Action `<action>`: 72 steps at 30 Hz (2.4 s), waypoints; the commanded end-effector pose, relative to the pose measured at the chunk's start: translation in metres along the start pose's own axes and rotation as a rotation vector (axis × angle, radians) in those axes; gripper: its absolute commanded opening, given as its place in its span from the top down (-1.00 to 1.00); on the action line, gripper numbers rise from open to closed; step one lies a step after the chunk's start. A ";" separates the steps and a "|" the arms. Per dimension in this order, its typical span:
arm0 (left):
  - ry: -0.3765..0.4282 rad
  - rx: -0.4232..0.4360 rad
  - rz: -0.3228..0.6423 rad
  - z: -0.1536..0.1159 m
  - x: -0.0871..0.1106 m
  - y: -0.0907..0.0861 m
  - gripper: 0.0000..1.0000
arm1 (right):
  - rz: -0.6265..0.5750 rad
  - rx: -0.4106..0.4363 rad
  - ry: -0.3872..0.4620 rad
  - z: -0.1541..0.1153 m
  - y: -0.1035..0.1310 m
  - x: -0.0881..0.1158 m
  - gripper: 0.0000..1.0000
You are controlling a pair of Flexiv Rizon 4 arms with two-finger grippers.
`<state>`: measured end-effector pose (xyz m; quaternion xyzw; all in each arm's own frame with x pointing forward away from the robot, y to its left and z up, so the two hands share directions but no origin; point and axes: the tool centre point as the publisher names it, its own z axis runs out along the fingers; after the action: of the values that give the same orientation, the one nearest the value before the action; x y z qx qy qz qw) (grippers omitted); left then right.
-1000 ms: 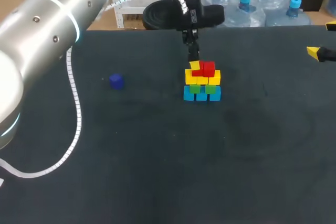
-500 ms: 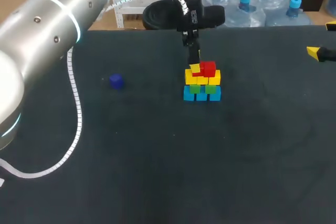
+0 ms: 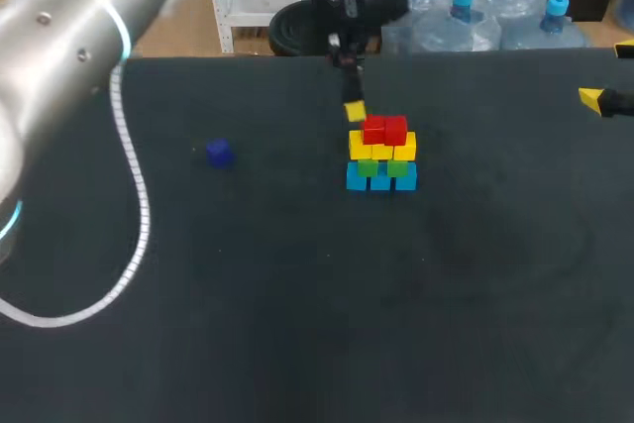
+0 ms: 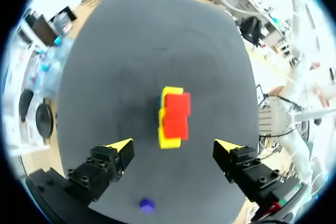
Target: Place the blue cubes, place green cubes on the blue cubes, place the yellow cubes on the green cubes, then place the red cubes on the yellow cubes, and place purple cube on the red cubes.
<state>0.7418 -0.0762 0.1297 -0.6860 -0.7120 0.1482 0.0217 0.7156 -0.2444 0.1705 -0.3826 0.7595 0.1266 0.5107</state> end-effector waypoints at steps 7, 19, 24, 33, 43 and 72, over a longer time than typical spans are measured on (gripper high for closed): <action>-0.100 -0.198 -0.276 -0.031 0.083 -0.017 -1.00 | 0.000 0.000 -0.002 0.000 0.000 0.000 -1.00; -0.123 -0.324 -0.447 -0.013 0.143 -0.015 -1.00 | 0.000 0.000 -0.002 0.000 0.000 0.000 -1.00; -0.138 -0.371 -0.502 -0.014 0.169 -0.017 -1.00 | 0.000 0.000 -0.002 0.000 0.000 0.000 -1.00; -0.129 -0.464 -0.590 0.009 0.215 -0.015 -1.00 | 0.000 0.000 -0.002 0.000 0.000 0.000 -1.00; -0.179 -0.517 -0.553 0.037 0.222 0.014 -1.00 | 0.000 0.000 -0.002 0.000 0.000 0.000 -1.00; -0.133 -0.463 -0.429 0.068 0.215 0.063 0.15 | 0.000 0.000 -0.002 0.000 0.000 0.000 -1.00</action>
<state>0.7693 0.1261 0.0143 -0.4928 -0.8558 0.0167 -0.1567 0.7156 -0.2444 0.1706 -0.3826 0.7595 0.1266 0.5107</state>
